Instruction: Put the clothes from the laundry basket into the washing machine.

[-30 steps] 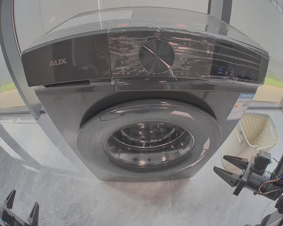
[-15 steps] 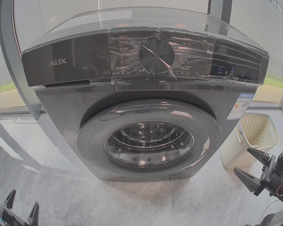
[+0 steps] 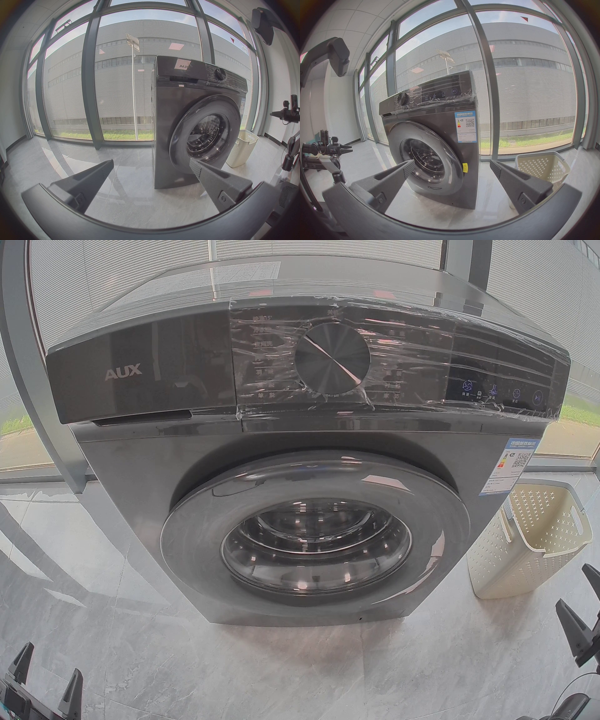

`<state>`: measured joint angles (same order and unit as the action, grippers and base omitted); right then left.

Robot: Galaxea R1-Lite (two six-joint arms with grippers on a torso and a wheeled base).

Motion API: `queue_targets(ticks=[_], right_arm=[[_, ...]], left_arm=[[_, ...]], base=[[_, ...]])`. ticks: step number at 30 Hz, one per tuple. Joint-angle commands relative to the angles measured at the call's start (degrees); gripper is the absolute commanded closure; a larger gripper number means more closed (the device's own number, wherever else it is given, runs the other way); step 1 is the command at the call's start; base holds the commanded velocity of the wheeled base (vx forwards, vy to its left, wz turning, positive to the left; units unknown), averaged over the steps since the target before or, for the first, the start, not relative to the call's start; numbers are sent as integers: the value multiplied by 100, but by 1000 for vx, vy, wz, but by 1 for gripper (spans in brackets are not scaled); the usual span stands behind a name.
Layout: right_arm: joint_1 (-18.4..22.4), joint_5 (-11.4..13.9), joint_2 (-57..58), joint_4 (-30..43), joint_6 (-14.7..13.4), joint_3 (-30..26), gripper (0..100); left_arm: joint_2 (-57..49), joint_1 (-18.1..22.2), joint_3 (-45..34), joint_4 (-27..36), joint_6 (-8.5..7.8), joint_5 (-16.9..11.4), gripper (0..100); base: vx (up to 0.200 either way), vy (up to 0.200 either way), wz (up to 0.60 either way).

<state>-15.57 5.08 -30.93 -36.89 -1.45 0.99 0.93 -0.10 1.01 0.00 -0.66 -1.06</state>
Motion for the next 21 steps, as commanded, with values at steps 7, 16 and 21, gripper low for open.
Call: queue_targets(ticks=[7, 16, 21], right_arm=[[695, -16, 2671, 2124, -22, -99, 0], [1557, -78, 3066, 2810, 286, -99, 0], [1539, -394, 3093, 3592, 207, -99, 0]], left_arm=[[-93, 1, -92, 0, -13, 1, 0], [-93, 1, -92, 0, 13, 9, 0], [-93, 1, -92, 0, -4, 9, 0]], base=[[0, 0, 0], [0, 0, 0], [0, 0, 0]])
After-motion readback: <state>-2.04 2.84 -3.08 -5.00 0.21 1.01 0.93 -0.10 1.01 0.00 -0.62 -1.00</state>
